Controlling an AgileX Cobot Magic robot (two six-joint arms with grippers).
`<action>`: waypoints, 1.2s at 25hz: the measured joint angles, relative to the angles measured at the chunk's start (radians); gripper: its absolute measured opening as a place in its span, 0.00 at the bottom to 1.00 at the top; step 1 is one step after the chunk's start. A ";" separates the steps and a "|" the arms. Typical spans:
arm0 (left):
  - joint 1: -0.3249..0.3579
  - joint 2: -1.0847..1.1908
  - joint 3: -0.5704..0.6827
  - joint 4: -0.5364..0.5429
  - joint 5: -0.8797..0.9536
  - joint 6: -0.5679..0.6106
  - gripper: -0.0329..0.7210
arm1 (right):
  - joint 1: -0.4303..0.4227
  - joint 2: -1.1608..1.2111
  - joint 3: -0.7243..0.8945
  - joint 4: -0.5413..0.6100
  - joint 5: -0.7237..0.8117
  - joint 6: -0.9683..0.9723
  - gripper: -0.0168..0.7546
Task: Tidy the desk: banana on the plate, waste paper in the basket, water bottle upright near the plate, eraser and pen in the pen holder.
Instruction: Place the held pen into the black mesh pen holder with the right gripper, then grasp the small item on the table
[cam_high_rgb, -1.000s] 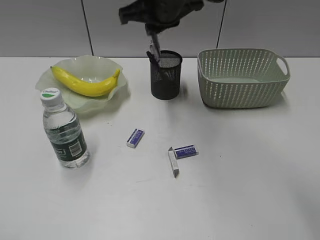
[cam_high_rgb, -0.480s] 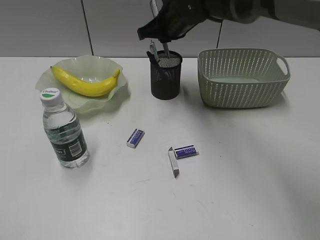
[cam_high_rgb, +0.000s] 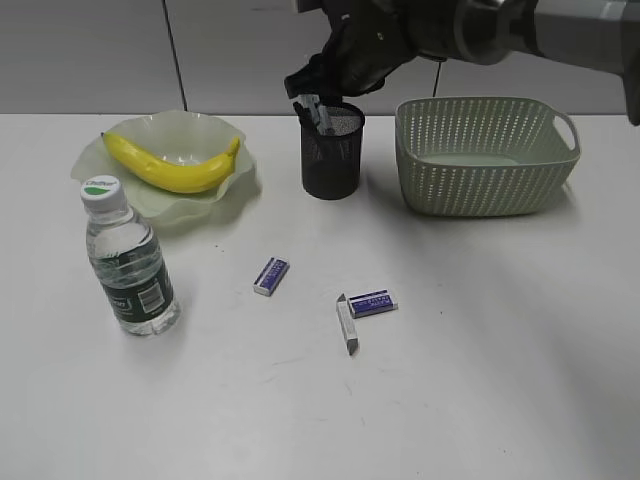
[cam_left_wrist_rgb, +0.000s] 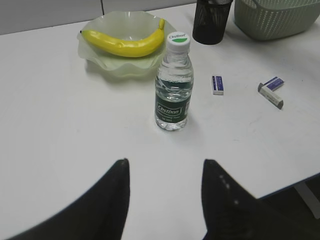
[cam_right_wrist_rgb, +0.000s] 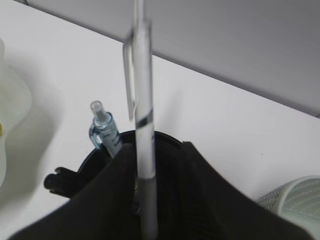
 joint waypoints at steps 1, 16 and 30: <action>0.000 0.000 0.000 0.000 0.000 0.000 0.51 | 0.000 0.000 0.000 0.000 0.006 0.000 0.43; 0.000 0.000 0.000 0.000 0.000 0.000 0.51 | 0.000 -0.246 0.005 0.060 0.655 -0.083 0.48; 0.000 0.000 0.000 0.000 0.000 0.000 0.51 | 0.000 -1.064 0.810 0.178 0.616 -0.137 0.35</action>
